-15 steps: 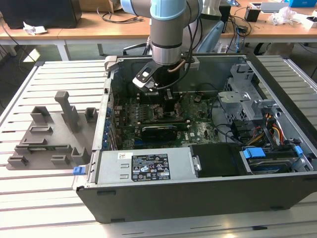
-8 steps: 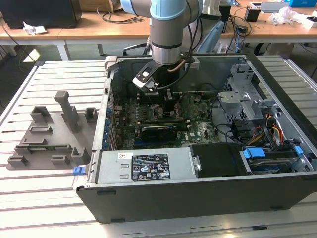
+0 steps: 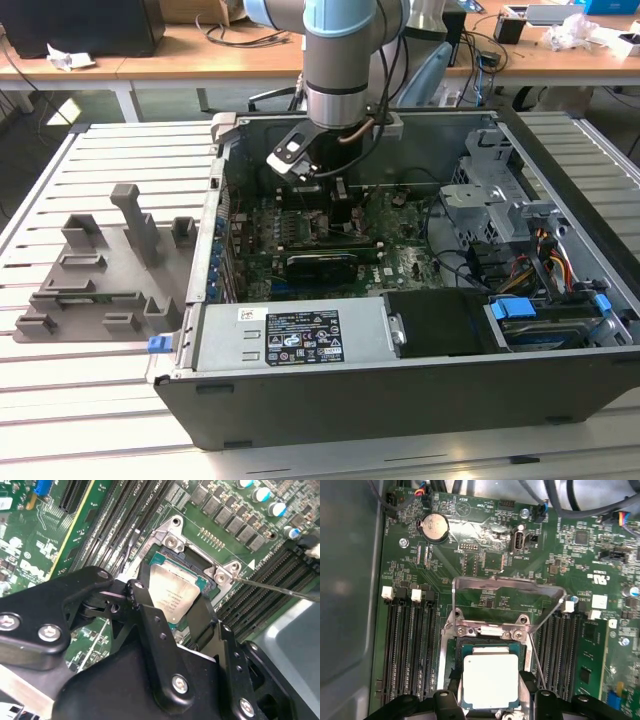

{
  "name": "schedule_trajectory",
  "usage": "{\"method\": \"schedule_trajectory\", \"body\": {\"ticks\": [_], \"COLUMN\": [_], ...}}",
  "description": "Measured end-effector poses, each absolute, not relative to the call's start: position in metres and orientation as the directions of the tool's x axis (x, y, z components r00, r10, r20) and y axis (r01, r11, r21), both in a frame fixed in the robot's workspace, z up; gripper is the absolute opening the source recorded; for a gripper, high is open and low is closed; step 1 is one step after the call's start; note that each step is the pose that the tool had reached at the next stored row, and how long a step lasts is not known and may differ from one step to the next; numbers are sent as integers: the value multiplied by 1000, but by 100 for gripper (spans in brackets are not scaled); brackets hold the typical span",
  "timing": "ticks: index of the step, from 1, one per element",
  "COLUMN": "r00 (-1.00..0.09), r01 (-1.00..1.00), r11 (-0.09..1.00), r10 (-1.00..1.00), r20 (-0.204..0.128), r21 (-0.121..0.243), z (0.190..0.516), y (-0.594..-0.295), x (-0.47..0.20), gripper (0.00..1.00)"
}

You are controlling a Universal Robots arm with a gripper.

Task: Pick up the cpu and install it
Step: 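Place the cpu into insertion slot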

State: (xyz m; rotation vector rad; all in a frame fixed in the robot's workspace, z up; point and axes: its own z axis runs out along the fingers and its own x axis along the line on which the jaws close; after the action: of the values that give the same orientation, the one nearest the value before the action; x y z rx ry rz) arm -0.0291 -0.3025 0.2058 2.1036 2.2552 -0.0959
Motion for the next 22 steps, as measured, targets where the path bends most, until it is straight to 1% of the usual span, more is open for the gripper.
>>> {"method": "schedule_trajectory", "body": {"ticks": [10, 22], "r00": [20, 20], "r01": [1000, 1000], "r11": [-20, -21], "r10": [996, 996], "r20": [-83, -84], "r21": [-9, -14], "z": [205, 200], "y": [-302, -298], "x": [-28, -26], "gripper": [54, 54]}}
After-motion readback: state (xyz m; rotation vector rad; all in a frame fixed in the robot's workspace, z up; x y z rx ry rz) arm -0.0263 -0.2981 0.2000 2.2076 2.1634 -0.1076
